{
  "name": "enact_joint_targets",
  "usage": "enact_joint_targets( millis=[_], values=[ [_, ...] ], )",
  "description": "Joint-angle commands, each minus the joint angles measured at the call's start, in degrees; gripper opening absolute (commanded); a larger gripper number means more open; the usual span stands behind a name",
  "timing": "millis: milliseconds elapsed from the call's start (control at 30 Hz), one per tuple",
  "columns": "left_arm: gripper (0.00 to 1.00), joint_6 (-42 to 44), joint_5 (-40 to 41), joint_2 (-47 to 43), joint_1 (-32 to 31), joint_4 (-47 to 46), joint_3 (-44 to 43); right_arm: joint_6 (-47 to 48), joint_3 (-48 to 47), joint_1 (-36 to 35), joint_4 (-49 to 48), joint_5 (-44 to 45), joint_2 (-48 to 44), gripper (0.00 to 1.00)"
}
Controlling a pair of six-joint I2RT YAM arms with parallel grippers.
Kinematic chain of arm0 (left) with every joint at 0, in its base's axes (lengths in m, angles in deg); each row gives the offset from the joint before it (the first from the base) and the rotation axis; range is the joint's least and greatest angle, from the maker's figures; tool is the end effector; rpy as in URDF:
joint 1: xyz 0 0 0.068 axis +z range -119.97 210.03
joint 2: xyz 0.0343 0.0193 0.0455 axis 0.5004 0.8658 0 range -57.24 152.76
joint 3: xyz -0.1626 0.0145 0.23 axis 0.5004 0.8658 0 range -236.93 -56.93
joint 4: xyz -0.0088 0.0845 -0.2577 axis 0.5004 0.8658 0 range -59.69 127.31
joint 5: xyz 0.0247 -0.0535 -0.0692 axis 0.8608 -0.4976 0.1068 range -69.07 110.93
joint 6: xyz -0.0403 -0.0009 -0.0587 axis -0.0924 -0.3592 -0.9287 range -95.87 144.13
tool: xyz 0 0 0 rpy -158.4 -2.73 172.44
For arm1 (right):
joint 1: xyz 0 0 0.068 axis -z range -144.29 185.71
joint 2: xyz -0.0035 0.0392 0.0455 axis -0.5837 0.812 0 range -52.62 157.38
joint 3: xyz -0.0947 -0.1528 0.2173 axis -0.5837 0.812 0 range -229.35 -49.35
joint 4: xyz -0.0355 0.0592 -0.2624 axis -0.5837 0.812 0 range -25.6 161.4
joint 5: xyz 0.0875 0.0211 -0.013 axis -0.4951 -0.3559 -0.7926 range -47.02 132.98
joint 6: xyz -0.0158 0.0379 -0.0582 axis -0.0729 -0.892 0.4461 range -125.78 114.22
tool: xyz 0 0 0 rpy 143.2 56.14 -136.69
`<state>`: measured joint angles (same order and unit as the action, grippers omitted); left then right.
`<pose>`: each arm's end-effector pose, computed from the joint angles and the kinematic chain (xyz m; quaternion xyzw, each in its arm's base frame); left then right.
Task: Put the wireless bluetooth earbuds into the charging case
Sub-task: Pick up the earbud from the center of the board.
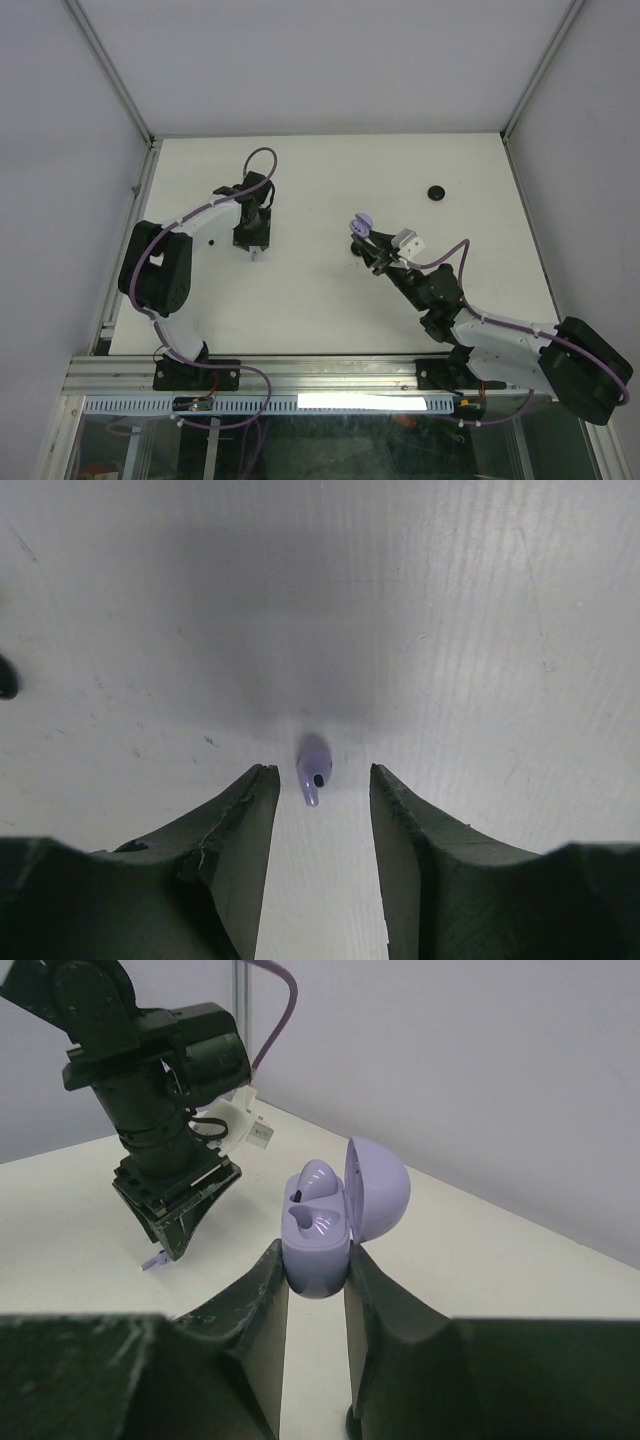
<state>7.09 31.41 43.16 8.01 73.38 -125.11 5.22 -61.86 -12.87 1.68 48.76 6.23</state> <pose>0.3293 -0.1218 0.1698 0.0313 0.9872 0.0428 0.1504 0.1535 0.1650 0.2415 -0.2622 0.5394 0.2289 0.7667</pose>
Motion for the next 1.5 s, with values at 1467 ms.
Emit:
enact_joint_targets(
  millis=[1467],
  values=[
    [0.11, -5.2, 4.1, -20.7, -9.5, -8.5, -2.4, 2.1, -5.1, 0.1, -2.6, -2.3, 2.1, 0.0]
  ],
)
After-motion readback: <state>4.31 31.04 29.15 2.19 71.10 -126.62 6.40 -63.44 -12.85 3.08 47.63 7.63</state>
